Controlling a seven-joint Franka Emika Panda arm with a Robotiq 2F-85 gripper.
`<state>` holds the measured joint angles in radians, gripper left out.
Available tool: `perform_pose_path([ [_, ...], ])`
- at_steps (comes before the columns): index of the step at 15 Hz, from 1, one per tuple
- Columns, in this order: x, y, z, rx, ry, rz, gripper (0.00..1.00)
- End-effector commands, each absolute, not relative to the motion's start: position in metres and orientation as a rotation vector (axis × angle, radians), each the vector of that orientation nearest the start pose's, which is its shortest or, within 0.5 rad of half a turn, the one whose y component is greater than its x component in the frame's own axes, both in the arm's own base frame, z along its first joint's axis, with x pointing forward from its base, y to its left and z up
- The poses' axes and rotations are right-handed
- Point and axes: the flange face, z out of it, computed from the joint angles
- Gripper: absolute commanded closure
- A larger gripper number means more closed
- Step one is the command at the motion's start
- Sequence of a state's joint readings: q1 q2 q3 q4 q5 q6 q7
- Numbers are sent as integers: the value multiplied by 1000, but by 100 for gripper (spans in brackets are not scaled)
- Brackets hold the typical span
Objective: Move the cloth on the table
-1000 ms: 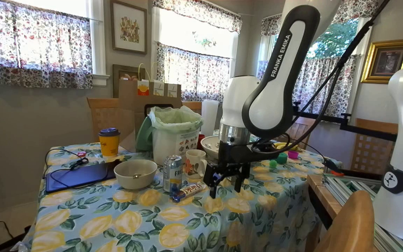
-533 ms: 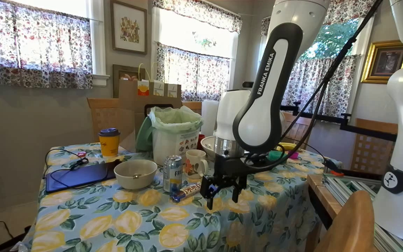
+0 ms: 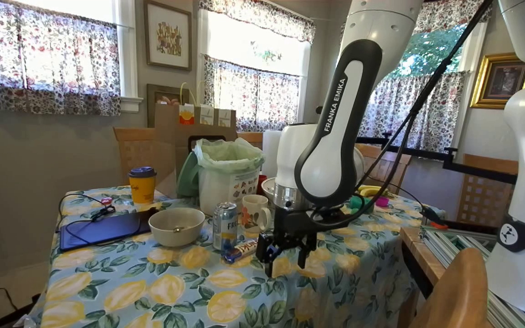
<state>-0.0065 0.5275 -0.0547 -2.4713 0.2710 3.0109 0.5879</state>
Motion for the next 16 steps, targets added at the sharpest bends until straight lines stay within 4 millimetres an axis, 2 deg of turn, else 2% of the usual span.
perform_pose_path([
  [1,461,-53,83,-2803,1386,-35,17],
  [2,461,-53,82,-2803,1387,-35,20],
  [3,461,-53,81,-2803,1388,-35,16],
  [4,461,-54,80,-2802,1391,-33,20],
  [5,461,-54,79,-2801,1395,-28,28],
  [6,461,-54,79,-2799,1400,-28,28],
  [8,462,-54,78,-2795,1409,-24,52],
  [9,462,-54,78,-2794,1409,-21,54],
  [10,462,-54,79,-2793,1411,-25,61],
  [14,465,-53,81,-2788,1413,-35,93],
  [15,466,-53,82,-2785,1416,-37,99],
  [16,466,-55,82,-2783,1423,-39,100],
])
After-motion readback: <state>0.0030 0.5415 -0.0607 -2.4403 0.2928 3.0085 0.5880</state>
